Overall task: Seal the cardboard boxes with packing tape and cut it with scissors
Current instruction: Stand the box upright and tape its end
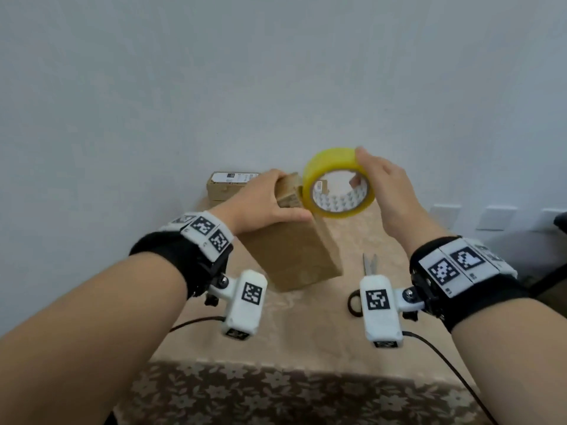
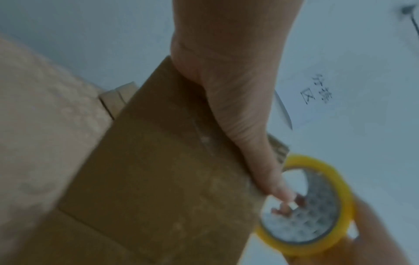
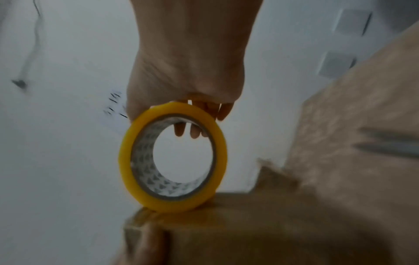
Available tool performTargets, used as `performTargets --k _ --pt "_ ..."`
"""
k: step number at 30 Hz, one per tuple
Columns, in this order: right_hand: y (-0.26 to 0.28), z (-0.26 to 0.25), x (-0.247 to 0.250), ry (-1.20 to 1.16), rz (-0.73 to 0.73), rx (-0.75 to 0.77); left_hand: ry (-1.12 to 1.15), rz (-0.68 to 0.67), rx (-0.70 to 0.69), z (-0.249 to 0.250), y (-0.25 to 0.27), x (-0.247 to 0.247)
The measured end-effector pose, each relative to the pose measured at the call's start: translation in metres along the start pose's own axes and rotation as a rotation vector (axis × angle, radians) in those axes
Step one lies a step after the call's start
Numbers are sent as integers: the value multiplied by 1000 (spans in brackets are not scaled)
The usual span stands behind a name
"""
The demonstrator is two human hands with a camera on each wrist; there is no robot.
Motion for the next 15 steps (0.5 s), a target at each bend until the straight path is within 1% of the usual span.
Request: performTargets --k 2,3,4,6,7,9,12,13,15 --pt "2 -32 -12 -23 -29 58 260 134 52 -7 13 -6" --pt "2 -45 -23 17 -61 84 351 172 90 -13 22 -14" --pt "3 -52 -37 96 -102 99 414 180 130 -22 31 -25" --pt "8 -48 -67 269 -194 80 496 125 180 -38 48 -42" --pt "10 -40 -79 305 -228 55 515 103 190 -48 54 -45" --pt "14 -28 -95 274 -260 16 496 50 196 -60 60 -38" --pt "18 -25 -116 278 -301 25 463 -47 160 -63 61 -25" --pt "20 -26 -123 297 -313 31 464 -66 149 -64 60 -24" --pt "18 -30 -129 347 -300 47 425 -59 126 -69 58 -24"
Point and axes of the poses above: each hand's wrist, its own y-axis away from the middle knuckle, its own x-axis out of the back of the hand, z = x × y, the point moved 5 cm from there along -y, towards the middle knuckle, and after that the axes turned 6 degrees about -x, right-handed, at the moved point
